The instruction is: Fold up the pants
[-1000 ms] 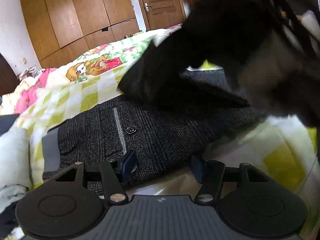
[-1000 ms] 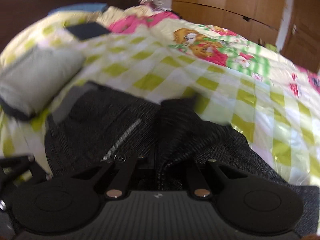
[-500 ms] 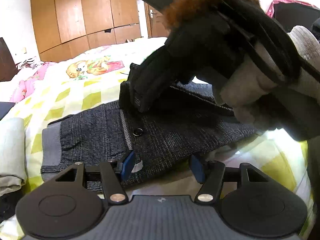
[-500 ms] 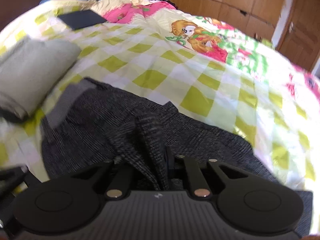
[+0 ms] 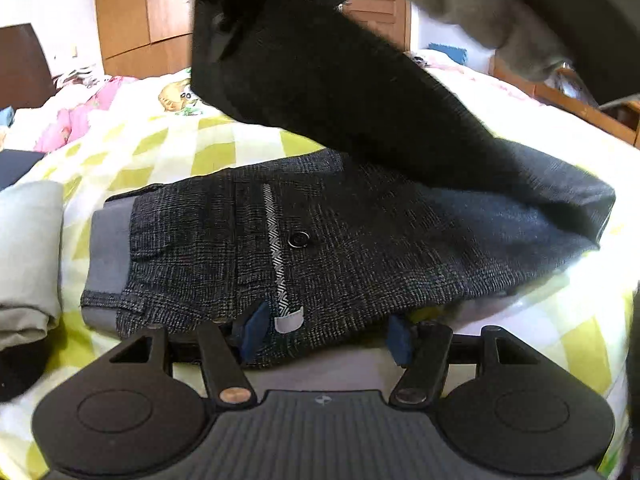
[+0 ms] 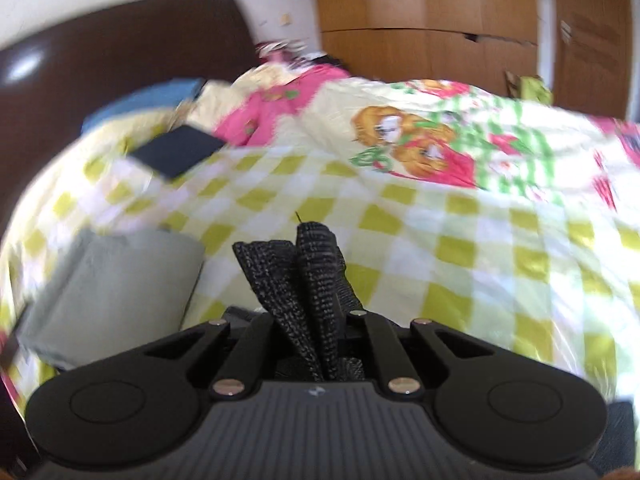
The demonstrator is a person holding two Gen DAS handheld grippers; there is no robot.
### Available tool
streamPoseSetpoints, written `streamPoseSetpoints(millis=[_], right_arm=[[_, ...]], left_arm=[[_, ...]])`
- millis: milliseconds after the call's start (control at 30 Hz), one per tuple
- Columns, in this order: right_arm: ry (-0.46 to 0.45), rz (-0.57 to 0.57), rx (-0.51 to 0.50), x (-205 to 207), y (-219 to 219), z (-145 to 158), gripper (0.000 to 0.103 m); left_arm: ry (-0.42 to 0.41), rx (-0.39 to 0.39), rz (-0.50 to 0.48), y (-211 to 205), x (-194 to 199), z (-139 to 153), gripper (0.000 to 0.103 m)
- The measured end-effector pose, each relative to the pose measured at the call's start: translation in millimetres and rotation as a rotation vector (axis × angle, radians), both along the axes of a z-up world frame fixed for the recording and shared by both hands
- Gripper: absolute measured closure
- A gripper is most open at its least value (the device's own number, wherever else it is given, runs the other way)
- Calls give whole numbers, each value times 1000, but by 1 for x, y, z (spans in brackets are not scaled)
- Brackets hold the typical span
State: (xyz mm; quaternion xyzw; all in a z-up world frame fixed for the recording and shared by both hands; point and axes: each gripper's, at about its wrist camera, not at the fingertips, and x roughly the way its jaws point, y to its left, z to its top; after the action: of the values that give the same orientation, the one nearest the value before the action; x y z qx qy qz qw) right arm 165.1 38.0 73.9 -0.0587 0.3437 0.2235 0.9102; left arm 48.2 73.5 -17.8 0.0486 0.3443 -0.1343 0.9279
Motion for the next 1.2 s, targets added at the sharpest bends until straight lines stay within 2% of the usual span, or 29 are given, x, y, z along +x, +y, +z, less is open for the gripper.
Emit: streamPoseSetpoints(millis=[133, 200, 333, 500, 567, 667, 733, 867, 933, 1000, 1033, 1100, 1200], right_arm=[[86, 87, -94, 6, 40, -42, 95], [78, 111, -110, 2, 51, -51, 95], [41, 111, -73, -1, 49, -41, 95], [-76, 117, -59, -11, 49, -17, 95], [-58, 168, -72, -14, 63, -22, 95], [1, 267, -154, -17, 90, -49, 95], [118, 282, -136, -6, 95, -63, 92], [124, 312, -110, -4, 91, -63, 87], [148, 331, -89, -6, 90, -64, 80], [182, 360, -56, -8, 91, -65, 61], [198, 375, -47, -10, 92, -66, 58], [200, 416, -30, -15, 93, -63, 59], [161, 410, 5, -22, 82, -47, 59]], left_arm=[[3, 0, 8, -2, -4, 1, 29], [6, -2, 12, -2, -2, 1, 29], [20, -8, 22, 0, -1, 0, 28], [36, 15, 11, -3, 6, -4, 27], [39, 16, 10, -4, 9, -5, 26], [41, 15, 11, -2, 12, -5, 26], [58, 0, 15, 2, 13, -6, 25], [54, 8, 12, 1, 13, -5, 24], [53, 9, 11, 0, 12, -4, 24], [48, 13, 11, -1, 10, -4, 24], [45, 18, 12, -3, 7, -2, 24], [41, 26, 14, -4, 3, 0, 24], [31, 41, 24, -5, -3, 5, 24]])
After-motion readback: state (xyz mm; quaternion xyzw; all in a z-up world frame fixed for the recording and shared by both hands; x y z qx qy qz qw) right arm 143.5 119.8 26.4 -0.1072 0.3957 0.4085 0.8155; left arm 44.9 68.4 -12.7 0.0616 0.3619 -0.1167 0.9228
